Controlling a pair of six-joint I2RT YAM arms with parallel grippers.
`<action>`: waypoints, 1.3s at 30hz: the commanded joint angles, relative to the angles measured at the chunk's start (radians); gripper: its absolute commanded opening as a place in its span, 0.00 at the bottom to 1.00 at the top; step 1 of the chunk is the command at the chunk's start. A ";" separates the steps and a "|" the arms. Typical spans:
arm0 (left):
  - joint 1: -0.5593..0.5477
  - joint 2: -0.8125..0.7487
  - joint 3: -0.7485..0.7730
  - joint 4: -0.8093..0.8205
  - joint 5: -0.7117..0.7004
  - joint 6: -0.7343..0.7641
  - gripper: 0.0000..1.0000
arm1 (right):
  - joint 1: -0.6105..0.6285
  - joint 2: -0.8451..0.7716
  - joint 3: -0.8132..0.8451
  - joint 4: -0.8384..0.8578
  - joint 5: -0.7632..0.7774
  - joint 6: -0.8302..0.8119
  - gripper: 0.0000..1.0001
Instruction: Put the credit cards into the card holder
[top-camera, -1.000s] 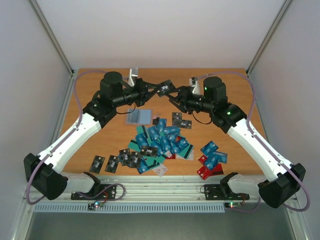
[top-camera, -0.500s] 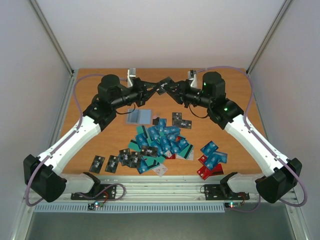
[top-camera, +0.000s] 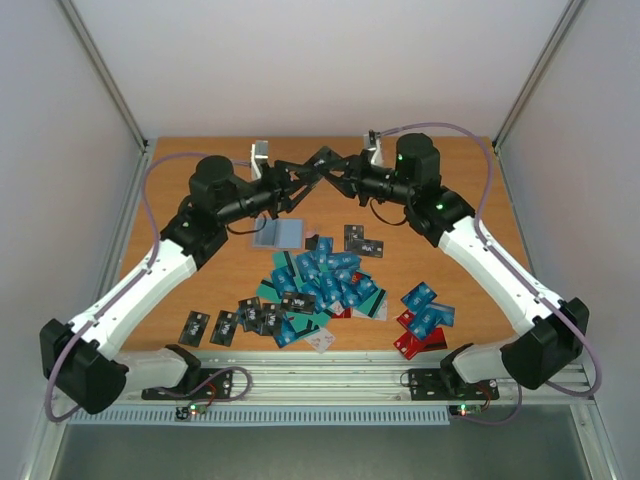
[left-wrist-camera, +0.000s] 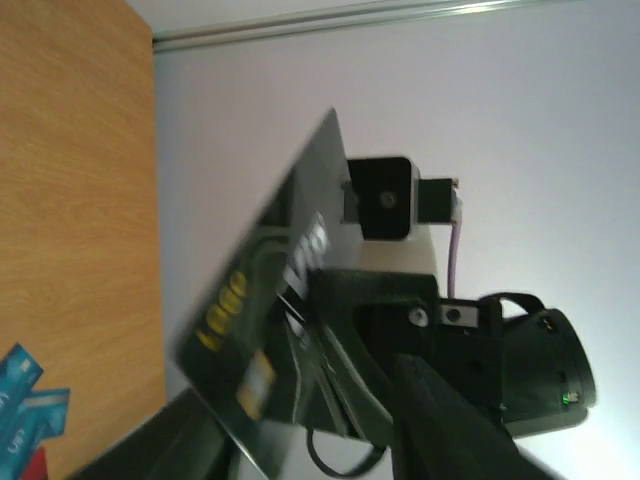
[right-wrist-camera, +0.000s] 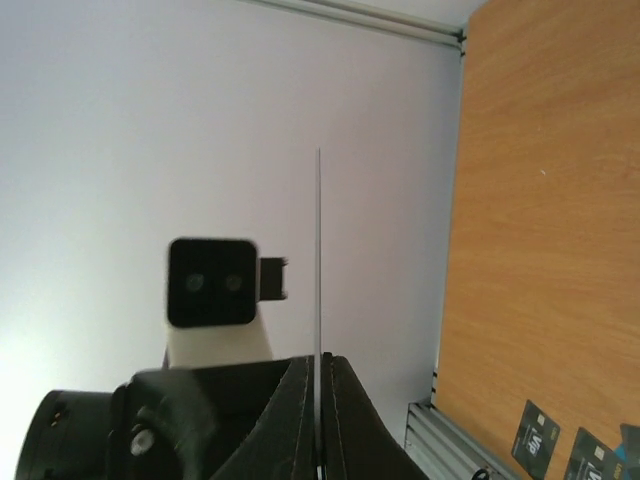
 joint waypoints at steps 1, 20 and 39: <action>0.015 -0.079 -0.023 -0.076 0.026 0.107 0.58 | -0.027 0.017 0.026 0.016 -0.068 -0.038 0.01; 0.193 -0.145 0.031 -0.430 0.514 0.696 0.64 | -0.128 0.146 0.155 -0.314 -0.741 -0.433 0.01; 0.195 -0.076 -0.007 -0.118 0.609 0.452 0.31 | -0.055 0.154 0.170 -0.273 -0.873 -0.477 0.01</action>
